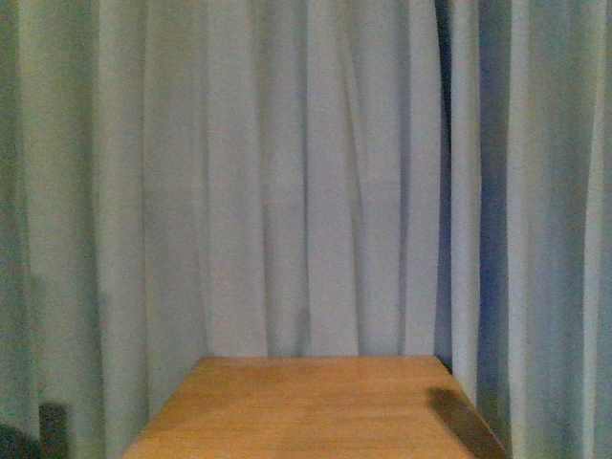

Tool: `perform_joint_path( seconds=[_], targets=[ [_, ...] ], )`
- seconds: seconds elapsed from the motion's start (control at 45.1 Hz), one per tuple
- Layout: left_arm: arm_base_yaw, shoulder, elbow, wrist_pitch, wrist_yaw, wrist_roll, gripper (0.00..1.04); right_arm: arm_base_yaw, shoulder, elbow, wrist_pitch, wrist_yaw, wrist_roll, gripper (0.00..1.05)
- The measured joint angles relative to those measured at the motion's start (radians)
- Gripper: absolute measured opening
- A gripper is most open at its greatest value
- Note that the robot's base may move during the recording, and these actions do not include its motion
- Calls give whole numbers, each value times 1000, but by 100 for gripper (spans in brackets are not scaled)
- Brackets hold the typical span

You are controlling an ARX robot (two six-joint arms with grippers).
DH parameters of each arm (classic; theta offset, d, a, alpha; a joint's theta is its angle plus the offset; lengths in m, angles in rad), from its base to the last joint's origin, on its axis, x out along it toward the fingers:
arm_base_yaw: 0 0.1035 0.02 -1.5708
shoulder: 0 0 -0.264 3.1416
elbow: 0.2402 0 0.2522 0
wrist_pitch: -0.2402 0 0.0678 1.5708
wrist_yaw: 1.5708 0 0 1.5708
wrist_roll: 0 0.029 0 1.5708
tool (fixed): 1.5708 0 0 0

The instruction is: Clean up trash

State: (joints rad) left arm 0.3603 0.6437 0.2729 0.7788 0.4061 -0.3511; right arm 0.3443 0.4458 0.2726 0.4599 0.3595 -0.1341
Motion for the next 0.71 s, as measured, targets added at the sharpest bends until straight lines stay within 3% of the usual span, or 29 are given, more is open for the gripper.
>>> perform_joint_path(
  seconds=[0.71],
  targets=[
    [2, 0, -8, -5, -2, -3, 26, -1, -3, -3, 4, 0, -6, 20]
  ],
)
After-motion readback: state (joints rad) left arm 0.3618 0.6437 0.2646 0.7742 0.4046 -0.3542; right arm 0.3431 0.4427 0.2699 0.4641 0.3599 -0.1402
